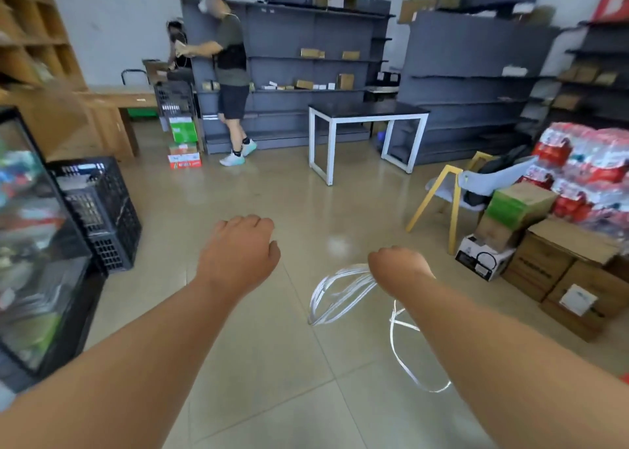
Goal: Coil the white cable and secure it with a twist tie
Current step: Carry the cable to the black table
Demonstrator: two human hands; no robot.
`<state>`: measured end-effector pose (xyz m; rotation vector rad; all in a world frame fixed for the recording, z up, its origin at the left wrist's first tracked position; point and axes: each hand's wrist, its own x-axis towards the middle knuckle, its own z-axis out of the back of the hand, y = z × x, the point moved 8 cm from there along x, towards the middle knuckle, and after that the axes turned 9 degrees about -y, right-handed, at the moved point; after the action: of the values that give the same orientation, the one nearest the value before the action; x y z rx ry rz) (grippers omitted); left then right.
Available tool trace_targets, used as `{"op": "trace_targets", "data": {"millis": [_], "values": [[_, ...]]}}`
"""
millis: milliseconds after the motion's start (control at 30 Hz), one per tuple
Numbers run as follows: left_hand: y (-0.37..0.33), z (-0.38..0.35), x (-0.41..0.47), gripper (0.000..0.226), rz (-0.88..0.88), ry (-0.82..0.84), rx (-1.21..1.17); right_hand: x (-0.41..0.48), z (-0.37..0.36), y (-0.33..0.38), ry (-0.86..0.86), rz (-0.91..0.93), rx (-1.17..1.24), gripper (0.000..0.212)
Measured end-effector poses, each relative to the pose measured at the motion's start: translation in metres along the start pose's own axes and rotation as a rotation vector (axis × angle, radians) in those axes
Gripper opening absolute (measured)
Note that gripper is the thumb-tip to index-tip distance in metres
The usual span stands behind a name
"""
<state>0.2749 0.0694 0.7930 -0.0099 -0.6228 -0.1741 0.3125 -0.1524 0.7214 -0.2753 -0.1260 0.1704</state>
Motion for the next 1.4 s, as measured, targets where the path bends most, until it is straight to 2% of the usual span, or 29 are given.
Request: {"op": "trace_targets", "data": {"millis": [200,533,867,1100,1400], "values": [[-0.014,-0.026,0.095,0.034,-0.021,-0.016,0.039,0.088,0.011,-0.045,0.029,-0.031,-0.043,0.035],[-0.018,-0.113,0.218,0.032,0.061,0.096,0.044,0.230,0.013,-0.090,0.034,-0.004,-0.032,0.037],[0.003,-0.250,0.325,0.034,0.045,0.198,0.005,0.370,-0.033,-0.126,0.077,-0.049,-0.044,0.036],[0.038,-0.349,0.458,0.030,-0.033,0.174,-0.016,0.514,-0.062,-0.149,0.140,-0.128,-0.088,0.034],[0.044,-0.467,0.605,0.032,-0.147,0.213,-0.016,0.673,-0.091,-0.190,0.101,-0.202,-0.039,0.031]]}}
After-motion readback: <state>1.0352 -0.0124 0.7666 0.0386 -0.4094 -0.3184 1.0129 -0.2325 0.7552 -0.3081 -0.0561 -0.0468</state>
